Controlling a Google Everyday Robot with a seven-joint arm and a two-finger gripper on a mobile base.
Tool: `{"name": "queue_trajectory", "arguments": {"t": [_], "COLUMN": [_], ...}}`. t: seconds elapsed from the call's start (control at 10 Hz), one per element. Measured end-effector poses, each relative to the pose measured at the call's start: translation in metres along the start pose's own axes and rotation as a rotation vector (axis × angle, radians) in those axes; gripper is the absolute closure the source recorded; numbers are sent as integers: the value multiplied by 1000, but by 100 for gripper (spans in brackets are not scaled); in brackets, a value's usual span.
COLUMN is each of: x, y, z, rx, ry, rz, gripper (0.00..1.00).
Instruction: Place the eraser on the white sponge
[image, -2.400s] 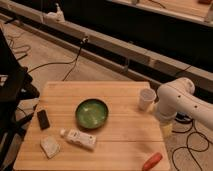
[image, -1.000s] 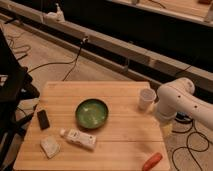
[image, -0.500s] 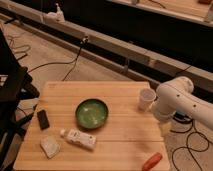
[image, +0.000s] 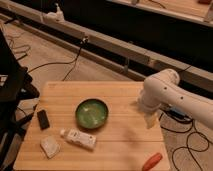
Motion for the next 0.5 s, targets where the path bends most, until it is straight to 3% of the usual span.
{"name": "queue_trajectory", "arguments": {"t": [0.2, 0.3, 0.5], "x": [-38, -77, -143], "y": [-30, -56, -80], "z": [-7, -11, -11], "rx": [14, 24, 31], "ry": [8, 8, -33], "rz": [-107, -207, -343], "gripper": [20, 20, 20]}}
